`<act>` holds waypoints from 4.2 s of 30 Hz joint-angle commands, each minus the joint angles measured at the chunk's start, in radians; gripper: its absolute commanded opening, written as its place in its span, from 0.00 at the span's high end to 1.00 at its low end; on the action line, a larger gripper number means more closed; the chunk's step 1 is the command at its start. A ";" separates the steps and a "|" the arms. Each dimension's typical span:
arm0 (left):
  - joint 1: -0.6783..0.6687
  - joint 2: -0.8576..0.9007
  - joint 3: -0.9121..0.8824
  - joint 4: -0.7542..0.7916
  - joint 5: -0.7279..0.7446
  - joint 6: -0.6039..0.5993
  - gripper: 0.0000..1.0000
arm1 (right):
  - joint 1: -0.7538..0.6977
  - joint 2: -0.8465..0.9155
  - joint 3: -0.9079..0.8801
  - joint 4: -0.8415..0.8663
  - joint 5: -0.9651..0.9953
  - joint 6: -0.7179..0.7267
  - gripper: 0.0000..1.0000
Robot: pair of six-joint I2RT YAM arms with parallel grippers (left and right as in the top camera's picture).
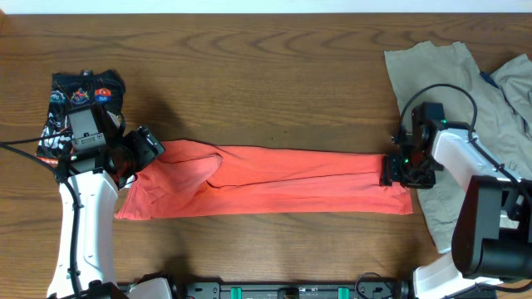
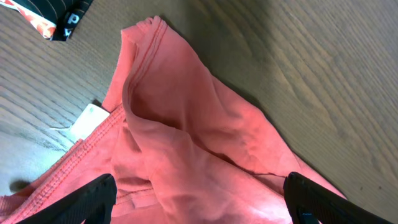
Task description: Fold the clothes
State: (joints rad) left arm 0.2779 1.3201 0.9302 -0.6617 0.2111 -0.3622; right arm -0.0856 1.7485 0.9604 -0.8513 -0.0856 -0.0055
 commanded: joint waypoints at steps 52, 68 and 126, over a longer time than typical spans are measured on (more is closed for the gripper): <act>0.000 0.006 0.007 -0.121 0.006 0.078 0.13 | -0.019 -0.002 -0.094 0.055 -0.027 0.068 0.98; 0.000 0.006 0.007 -0.128 0.006 0.077 0.13 | -0.063 -0.004 0.283 -0.269 0.067 0.105 0.99; 0.000 0.006 -0.005 -0.142 0.006 0.077 0.11 | 0.690 0.021 0.360 -0.161 0.013 0.326 0.43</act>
State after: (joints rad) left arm 0.2779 1.3205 0.9298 -0.8032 0.2111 -0.3054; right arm 0.6163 1.7618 1.3121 -0.9958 -0.1860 0.2890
